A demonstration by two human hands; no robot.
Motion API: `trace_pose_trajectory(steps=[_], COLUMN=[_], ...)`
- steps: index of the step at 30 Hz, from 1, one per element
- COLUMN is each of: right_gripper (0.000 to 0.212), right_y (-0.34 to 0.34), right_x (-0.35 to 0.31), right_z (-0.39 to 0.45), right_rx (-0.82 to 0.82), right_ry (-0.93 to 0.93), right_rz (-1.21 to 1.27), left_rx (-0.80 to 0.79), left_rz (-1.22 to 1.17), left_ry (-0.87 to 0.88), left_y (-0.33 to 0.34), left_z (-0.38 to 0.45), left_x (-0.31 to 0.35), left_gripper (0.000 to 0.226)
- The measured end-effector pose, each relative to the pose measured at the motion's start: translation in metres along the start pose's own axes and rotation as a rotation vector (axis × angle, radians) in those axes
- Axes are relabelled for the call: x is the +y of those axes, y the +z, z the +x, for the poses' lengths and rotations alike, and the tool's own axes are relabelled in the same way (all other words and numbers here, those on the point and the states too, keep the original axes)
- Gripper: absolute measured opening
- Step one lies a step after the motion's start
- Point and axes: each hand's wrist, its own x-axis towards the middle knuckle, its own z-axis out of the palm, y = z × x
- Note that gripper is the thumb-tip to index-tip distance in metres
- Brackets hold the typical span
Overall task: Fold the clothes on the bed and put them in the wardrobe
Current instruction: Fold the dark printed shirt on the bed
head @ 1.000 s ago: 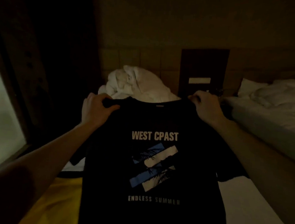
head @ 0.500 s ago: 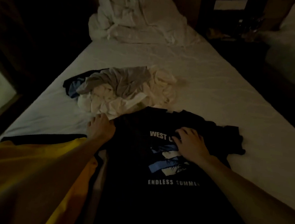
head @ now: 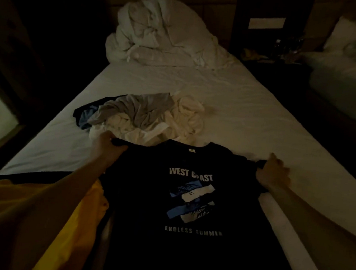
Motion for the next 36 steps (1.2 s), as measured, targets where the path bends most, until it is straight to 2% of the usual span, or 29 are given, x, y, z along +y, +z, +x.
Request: trace_pose_trajectory(steps=[2,4,5,7,9,11,14,15,17,19,20,22,24,26,27,29,31,32,33,34,36], right_gripper=[0.055,0.039,0.032,0.027,0.028,0.026,0.026,0.031,0.047,0.052,0.05,0.047,0.046,0.043,0.044,0.059,0.076,0.078,0.071,0.059,0.041], right_y=[-0.003,-0.004,-0.005,-0.014,-0.027,-0.035,-0.028,-0.02,-0.001,0.013,0.016,0.016,0.006,-0.01,-0.017,-0.026,-0.029,-0.028,-0.026,-0.026,-0.027], right_x=[0.003,0.002,0.001,-0.006,-0.022,-0.049,-0.1,-0.115,-0.138,-0.144,-0.141,-0.119,-0.084,-0.041,-0.018,0.03,0.074,0.094,0.111,0.125,0.144], right_z=[0.009,0.013,0.014,0.01,0.004,-0.005,-0.028,-0.037,-0.06,-0.087,-0.1,-0.122,-0.146,-0.175,-0.191,-0.219,-0.248,-0.262,-0.276,-0.289,-0.312], right_rx=[-0.116,-0.113,-0.09,-0.048,0.0,0.065,0.077,0.012,-0.221,-0.454,-0.5,-0.458,-0.306,-0.171,-0.17,-0.298,-0.414,-0.44,-0.44,-0.429,-0.408], right_ry=[0.104,0.069,0.058,0.053,0.005,-0.099,-0.245,-0.271,-0.26,-0.226,-0.219,-0.213,-0.235,-0.283,-0.298,-0.248,-0.137,-0.112,-0.108,-0.117,-0.145], right_rz=[0.053,0.185,0.276,0.518,0.713,0.714,0.578,0.542,0.501,0.497,0.525,0.587,0.569,0.469,0.39,0.171,-0.032,-0.069,-0.055,-0.017,0.027], left_rx=[-0.259,-0.492,-0.521,-0.465,-0.416,-0.359,-0.282,-0.272,-0.317,-0.423,-0.496,-0.646,-0.758,-0.79,-0.78,-0.773,-0.801,-0.81,-0.808,-0.771,-0.613], left_rz=[-0.276,-0.617,-0.756,-0.91,-0.949,-0.883,-0.717,-0.636,-0.441,-0.156,0.005,0.267,0.372,0.45,0.513,0.612,0.552,0.505,0.479,0.446,0.435], left_ry=[-0.19,-0.353,-0.363,-0.321,-0.301,-0.312,-0.36,-0.369,-0.384,-0.305,-0.251,-0.203,-0.231,-0.24,-0.21,-0.161,-0.21,-0.219,-0.228,-0.209,-0.17], left_y=[0.009,0.016,0.02,0.028,0.033,0.035,0.029,0.026,0.02,0.01,0.004,-0.007,-0.016,-0.024,-0.026,-0.038,-0.045,-0.048,-0.052,-0.051,-0.052], left_z=[-0.002,-0.006,-0.007,-0.004,-0.005,-0.009,-0.025,-0.032,-0.049,-0.071,-0.084,-0.119,-0.157,-0.193,-0.208,-0.245,-0.276,-0.291,-0.307,-0.316,-0.334], left_x=[0.03,0.054,0.061,0.063,0.052,0.034,0.015,0.01,0.004,0.0,-0.001,0.0,0.0,-0.006,-0.012,-0.018,-0.032,-0.041,-0.048,-0.061,-0.075], left_gripper=[0.028,0.039,0.045,0.049,0.037,0.021,0.014,0.015,0.018,0.019,0.023,0.027,0.026,0.044,0.052,0.056,0.06,0.062,0.061,0.073,0.089])
